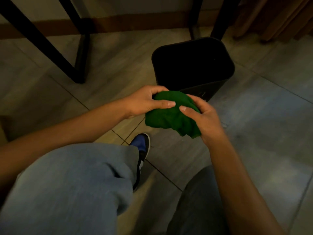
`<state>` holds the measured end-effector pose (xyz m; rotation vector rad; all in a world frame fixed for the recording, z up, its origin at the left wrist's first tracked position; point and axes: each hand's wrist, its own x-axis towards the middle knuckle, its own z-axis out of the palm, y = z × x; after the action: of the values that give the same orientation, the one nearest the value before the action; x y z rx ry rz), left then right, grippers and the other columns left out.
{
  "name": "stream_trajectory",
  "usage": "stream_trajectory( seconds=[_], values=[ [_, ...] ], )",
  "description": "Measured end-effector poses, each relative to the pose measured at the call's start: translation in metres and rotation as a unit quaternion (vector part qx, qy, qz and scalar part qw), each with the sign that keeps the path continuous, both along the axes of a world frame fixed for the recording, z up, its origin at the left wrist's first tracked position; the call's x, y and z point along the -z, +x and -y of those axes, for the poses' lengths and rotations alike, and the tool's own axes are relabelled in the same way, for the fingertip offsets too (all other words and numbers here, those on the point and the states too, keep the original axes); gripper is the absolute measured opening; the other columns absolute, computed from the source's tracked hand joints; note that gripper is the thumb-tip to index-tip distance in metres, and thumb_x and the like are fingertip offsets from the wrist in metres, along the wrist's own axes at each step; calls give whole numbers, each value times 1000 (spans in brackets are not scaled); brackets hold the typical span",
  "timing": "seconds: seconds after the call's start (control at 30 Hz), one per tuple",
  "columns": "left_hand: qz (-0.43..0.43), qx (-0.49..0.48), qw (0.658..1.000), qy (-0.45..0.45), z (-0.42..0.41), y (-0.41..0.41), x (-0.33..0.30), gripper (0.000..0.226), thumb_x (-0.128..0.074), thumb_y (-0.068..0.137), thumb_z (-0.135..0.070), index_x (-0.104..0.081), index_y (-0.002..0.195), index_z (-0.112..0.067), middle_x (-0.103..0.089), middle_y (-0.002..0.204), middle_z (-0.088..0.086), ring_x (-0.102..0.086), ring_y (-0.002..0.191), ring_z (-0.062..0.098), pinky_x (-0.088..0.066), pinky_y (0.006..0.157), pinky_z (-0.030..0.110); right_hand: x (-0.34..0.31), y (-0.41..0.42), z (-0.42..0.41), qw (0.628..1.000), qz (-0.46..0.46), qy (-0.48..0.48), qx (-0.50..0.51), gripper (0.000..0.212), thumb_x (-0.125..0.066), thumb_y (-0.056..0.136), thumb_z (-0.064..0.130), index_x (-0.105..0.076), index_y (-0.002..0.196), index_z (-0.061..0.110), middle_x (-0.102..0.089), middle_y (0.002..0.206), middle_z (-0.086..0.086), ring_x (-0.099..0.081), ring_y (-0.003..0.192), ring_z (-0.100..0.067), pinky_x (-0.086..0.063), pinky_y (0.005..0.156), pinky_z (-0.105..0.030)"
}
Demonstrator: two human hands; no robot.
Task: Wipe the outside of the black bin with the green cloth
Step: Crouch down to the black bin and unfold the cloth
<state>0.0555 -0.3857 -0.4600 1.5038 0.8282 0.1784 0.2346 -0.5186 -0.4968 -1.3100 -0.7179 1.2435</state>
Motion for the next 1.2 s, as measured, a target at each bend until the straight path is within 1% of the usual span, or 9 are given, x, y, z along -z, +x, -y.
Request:
stream_trajectory(
  seconds=[0.13, 0.27, 0.4, 0.53, 0.63, 0.8, 0.9, 1.03, 1.2],
  values=[
    [49, -12, 997, -58, 6, -2, -5, 22, -71, 85, -18, -70, 106, -14, -77, 98, 1, -73, 92, 15, -60, 82, 29, 16, 2, 3, 994, -111, 1, 11, 65, -84, 80, 23, -60, 140, 21, -74, 126, 0, -72, 117, -23, -62, 86, -37],
    [106, -2, 985, -137, 9, 14, -11, 18, -67, 91, -15, -70, 109, -10, -77, 101, 4, -74, 93, 16, -60, 84, 28, 33, -5, 10, 942, -336, 13, -10, 99, -85, 76, 56, -45, 156, 14, -52, 155, -17, -52, 142, -34, -47, 114, -51],
    [124, -7, 980, -156, 12, 24, -4, 22, -64, 86, -18, -73, 105, -13, -77, 102, 4, -73, 94, 15, -59, 83, 27, 37, -16, 9, 906, -417, 61, -25, 85, -85, 76, 54, -59, 145, 12, -56, 151, -17, -54, 140, -34, -42, 118, -54],
    [72, -46, 995, -53, 5, 22, 7, 29, -69, 85, -26, -71, 111, -14, -76, 108, 5, -73, 100, 18, -59, 88, 31, 42, -12, 5, 917, -396, 30, 34, 81, -91, 74, 24, -56, 145, 7, -61, 145, -19, -60, 133, -35, -50, 110, -52],
    [8, -47, 998, 34, -3, 20, 16, 35, -72, 88, -27, -66, 120, -16, -72, 112, 3, -71, 103, 15, -59, 89, 31, 47, -14, 1, 934, -348, -8, 87, 55, -68, 91, 6, -56, 145, 7, -65, 141, -18, -62, 130, -35, -54, 106, -49],
    [-39, 3, 988, 151, -13, 25, 17, 48, -72, 92, -28, -55, 136, -19, -63, 107, -12, -67, 100, 12, -57, 82, 24, 45, -14, -3, 934, -326, -26, 145, 53, -66, 88, 6, -60, 141, 7, -67, 137, -18, -66, 125, -34, -59, 99, -46],
    [-51, 9, 955, 292, -22, 31, 14, 53, -73, 89, -38, -54, 136, -21, -67, 99, -5, -68, 89, 11, -55, 79, 26, 39, -10, 0, 932, -320, -30, 168, 50, -69, 83, 9, -65, 133, 10, -72, 129, -14, -70, 120, -31, -60, 97, -45],
    [-49, 46, 856, 513, -39, 44, 17, 56, -65, 93, -45, -51, 141, -20, -62, 126, 3, -57, 116, 16, -45, 97, 30, 37, -3, 10, 932, -309, -46, 184, 51, -68, 89, 6, -62, 139, 9, -70, 134, -15, -68, 122, -32, -62, 92, -44],
    [-158, 172, 862, 450, -57, 65, 27, 79, -65, 92, -49, -24, 157, -28, -67, 126, 4, -65, 98, 14, -57, 87, 41, 43, -3, 19, 938, -281, -57, 193, 49, -67, 93, 12, -60, 142, 11, -70, 135, -14, -68, 124, -31, -60, 96, -45]
  ],
)
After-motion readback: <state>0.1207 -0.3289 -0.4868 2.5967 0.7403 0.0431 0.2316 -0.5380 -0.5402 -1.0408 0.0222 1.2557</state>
